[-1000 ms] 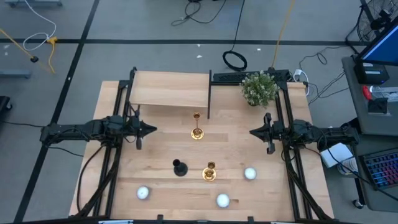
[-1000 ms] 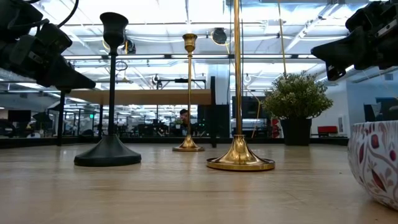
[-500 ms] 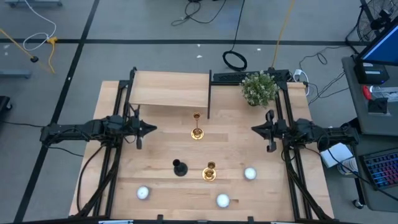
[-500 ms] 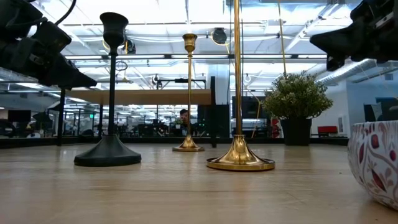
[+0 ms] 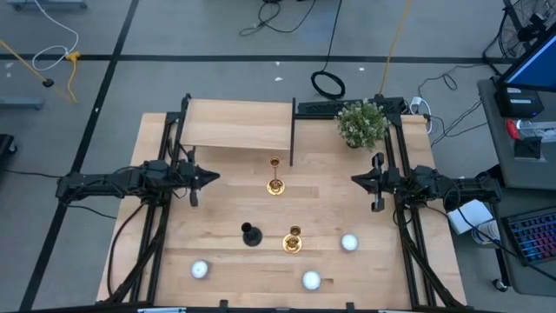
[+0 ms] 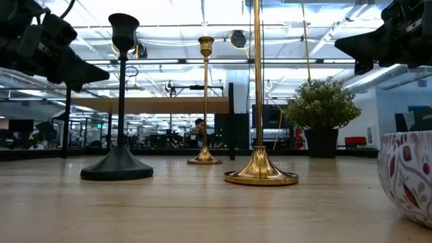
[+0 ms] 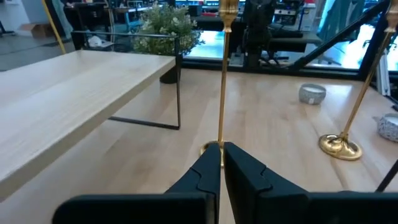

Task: Pick & Place candle stick holders
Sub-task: Put the top gold candle holder on the shelf

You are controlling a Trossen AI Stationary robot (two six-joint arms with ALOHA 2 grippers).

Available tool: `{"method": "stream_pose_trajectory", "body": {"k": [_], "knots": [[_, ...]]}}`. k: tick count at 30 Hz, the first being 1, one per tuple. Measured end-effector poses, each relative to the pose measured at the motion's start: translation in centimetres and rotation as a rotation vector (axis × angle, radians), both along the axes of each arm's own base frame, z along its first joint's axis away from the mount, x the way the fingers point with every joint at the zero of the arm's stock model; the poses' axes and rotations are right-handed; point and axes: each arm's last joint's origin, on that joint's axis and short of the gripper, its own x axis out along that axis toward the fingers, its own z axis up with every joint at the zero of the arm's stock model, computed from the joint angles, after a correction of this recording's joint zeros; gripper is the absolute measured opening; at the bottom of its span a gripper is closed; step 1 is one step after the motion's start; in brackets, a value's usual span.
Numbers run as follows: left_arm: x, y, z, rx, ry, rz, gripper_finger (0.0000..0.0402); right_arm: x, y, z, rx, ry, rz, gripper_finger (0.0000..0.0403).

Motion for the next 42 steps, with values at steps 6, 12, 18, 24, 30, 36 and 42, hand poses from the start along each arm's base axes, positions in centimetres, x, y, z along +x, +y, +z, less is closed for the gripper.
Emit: {"method": "stream_pose_trajectory", "body": {"k": [6, 12, 18, 24, 30, 36, 42], "knots": [[0.0, 0.0, 0.1, -0.014, -0.014, -0.006, 0.0027, 0.0, 0.0, 0.0, -0.027, 0.000, -0.008, 0.0018], [0.1, -0.2, 0.3, -0.064, -0.043, -0.046, 0.0027, 0.0, 0.0, 0.6, -0.028, -0.055, -0.008, 0.0077], [0.3, -0.2, 0.8, -0.062, -0.092, -0.071, 0.0054, 0.3, 0.0, 0.5, -0.018, -0.044, -0.007, 0.0145], [0.8, -0.2, 1.0, -0.072, -0.106, -0.072, 0.0132, 0.7, 0.0, 0.5, 0.005, -0.033, 0.001, 0.0175], [1.8, -0.1, 1.6, -0.081, -0.170, -0.082, 0.0178, 1.2, 0.1, 1.3, 0.008, -0.114, 0.004, 0.0176], [2.9, -0.2, 1.7, -0.098, -0.196, -0.131, 0.0181, 2.0, 0.2, 1.3, 0.031, -0.106, 0.043, 0.0174], [4.7, -0.4, 3.5, -0.067, -0.166, -0.158, 0.0173, 2.7, 0.3, 1.0, 0.052, -0.087, 0.066, 0.0174]]}}
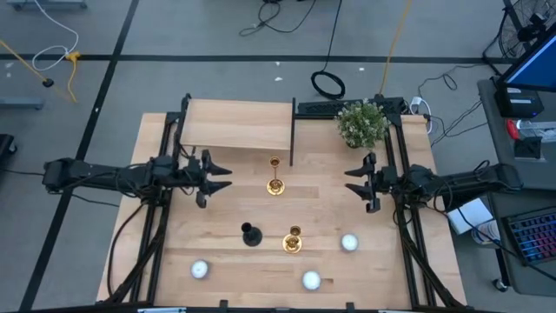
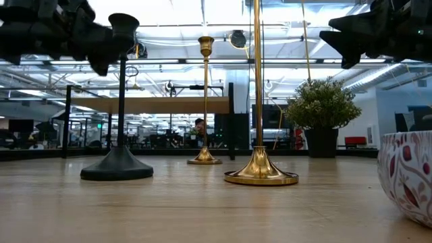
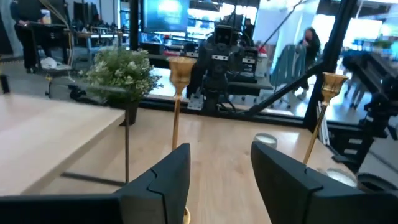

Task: Pick & Place candle stick holders
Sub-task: Put the top gold candle holder on the shelf

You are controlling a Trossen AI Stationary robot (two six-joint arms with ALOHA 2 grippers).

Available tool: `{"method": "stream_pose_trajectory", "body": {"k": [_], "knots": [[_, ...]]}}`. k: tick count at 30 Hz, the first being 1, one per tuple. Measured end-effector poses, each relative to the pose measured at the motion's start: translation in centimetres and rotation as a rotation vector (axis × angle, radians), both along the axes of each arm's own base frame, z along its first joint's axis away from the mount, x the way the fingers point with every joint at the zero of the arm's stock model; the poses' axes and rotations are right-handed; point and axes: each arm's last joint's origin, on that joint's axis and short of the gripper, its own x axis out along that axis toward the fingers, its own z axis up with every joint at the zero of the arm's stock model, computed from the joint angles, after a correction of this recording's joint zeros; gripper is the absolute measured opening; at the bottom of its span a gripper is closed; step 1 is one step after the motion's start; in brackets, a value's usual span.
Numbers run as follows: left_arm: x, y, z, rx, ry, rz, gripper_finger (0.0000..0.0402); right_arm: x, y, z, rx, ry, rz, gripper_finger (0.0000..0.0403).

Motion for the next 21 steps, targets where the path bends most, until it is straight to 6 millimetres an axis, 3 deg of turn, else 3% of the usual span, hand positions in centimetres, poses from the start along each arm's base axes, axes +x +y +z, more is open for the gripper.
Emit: {"method": "stream_pose_trajectory", "body": {"k": [9, 21], "knots": [[4.2, -0.2, 4.1, 0.124, 0.109, -0.024, 0.0173, 0.4, 0.0, -0.1, 0.000, 0.001, -0.001, 0.0172], [9.2, 0.2, 2.1, 0.169, 0.209, 0.030, 0.0172, 0.5, 0.0, -0.3, -0.003, 0.022, -0.001, 0.0171]]}}
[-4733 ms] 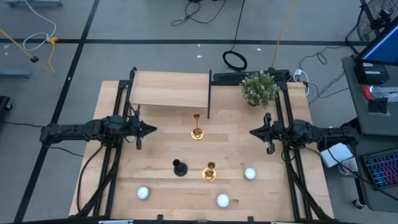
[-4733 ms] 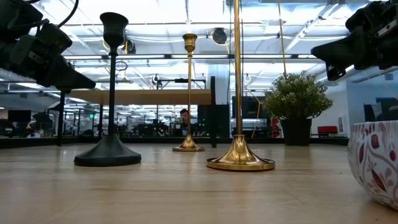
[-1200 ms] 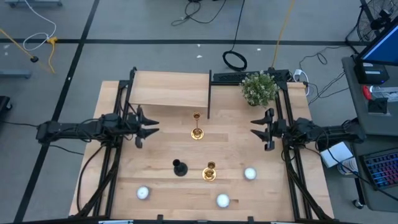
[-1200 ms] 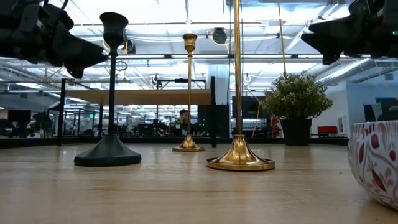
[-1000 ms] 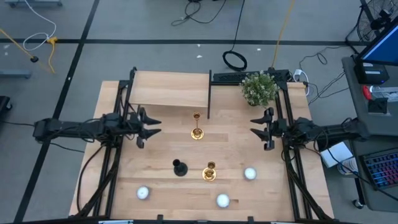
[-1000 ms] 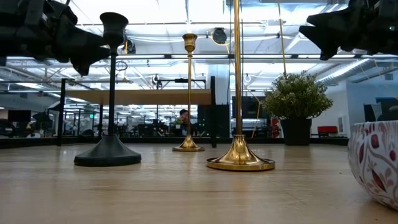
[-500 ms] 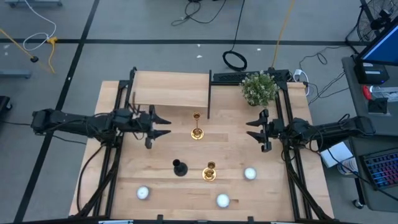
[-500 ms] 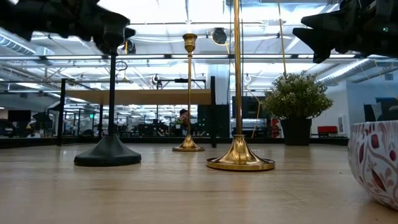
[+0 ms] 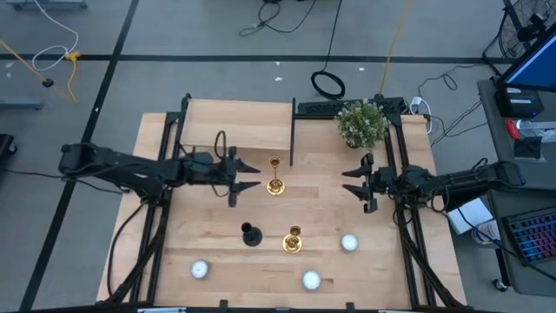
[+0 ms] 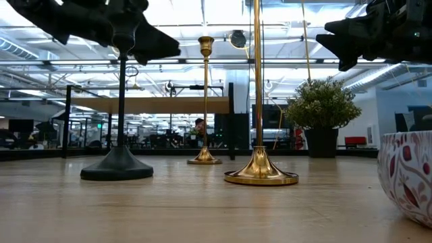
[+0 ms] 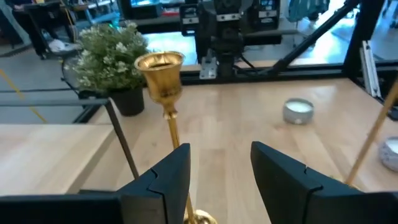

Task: Pick & Place candle stick holders
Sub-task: Put the top gold candle holder on the shelf

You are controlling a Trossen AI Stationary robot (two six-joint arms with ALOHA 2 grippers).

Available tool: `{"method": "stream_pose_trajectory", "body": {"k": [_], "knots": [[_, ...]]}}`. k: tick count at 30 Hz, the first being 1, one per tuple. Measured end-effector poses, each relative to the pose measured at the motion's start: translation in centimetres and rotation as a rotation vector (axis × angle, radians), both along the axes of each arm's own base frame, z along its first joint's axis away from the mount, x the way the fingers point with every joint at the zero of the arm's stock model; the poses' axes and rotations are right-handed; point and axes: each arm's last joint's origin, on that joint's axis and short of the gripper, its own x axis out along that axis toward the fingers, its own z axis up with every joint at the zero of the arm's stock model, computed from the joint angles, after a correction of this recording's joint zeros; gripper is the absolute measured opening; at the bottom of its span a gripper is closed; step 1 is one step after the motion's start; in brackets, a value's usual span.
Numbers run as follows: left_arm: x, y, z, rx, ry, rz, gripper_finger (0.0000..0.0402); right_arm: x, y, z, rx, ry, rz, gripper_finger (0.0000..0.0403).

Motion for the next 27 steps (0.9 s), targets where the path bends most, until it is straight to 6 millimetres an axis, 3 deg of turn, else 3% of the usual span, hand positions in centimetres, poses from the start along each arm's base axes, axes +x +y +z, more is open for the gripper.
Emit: {"method": "stream_pose_trajectory", "body": {"k": [10, 27], "knots": [[3.0, 0.4, -0.9, 0.021, 0.025, 0.116, 0.0172, 0.0, 0.0, 0.0, -0.001, 0.002, -0.001, 0.0171], [6.0, 0.7, -1.5, -0.009, 0.003, 0.148, 0.0172, 0.1, 0.0, -0.2, -0.002, 0.023, -0.001, 0.0171]]}}
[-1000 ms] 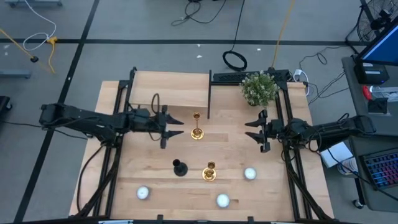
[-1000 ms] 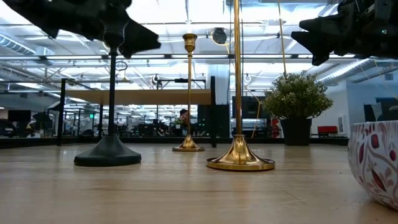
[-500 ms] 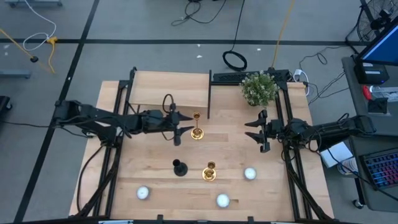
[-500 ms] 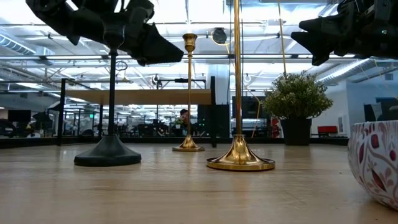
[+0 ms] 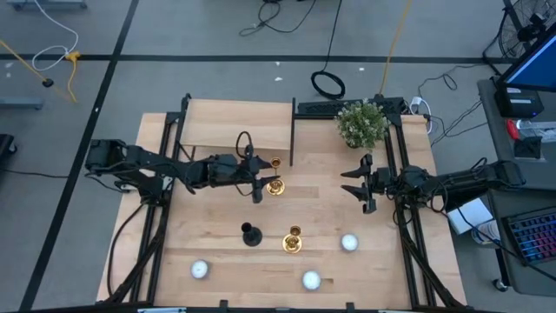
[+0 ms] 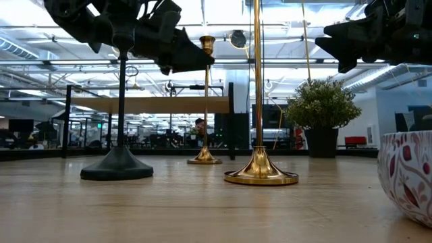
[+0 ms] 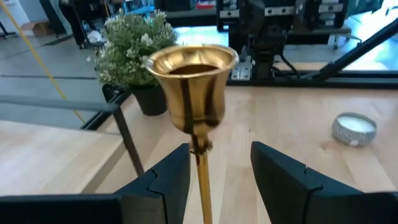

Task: Pick & Place candle stick holders
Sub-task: Put the top gold candle holder on the shelf

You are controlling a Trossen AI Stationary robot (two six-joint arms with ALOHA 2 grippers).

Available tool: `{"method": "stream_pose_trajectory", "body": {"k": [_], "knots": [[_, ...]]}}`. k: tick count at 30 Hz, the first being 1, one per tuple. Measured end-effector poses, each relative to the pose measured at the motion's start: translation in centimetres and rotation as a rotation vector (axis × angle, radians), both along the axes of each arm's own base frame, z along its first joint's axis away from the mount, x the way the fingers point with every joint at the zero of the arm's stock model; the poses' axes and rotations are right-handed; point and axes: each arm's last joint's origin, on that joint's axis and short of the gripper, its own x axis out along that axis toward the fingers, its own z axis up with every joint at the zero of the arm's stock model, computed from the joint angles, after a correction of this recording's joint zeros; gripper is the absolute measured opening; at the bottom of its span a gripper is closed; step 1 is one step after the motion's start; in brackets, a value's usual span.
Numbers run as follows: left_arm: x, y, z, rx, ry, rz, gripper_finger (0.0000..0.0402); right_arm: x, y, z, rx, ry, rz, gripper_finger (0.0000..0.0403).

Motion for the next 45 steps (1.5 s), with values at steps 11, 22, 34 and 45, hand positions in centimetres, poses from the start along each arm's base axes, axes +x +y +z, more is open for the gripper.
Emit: {"method": "stream_pose_trajectory", "body": {"k": [11, 22, 34, 45], "knots": [[0.1, 0.5, 0.2, -0.004, -0.012, 0.050, 0.0085, 0.0, 0.0, 0.0, 0.000, 0.001, 0.000, 0.0171], [-0.2, 0.5, 0.6, -0.036, -0.027, 0.056, 0.0034, 0.0, 0.0, -0.1, 0.047, 0.010, 0.009, 0.0171], [-4.7, -1.0, 6.6, -0.070, -0.170, 0.005, 0.0031, 0.0, 0.0, -0.1, 0.062, 0.009, 0.012, 0.0171], [-11.5, -1.0, 11.2, -0.055, -0.278, 0.048, 0.0016, 0.0, 0.0, 0.0, 0.063, 0.001, 0.009, 0.0171]]}}
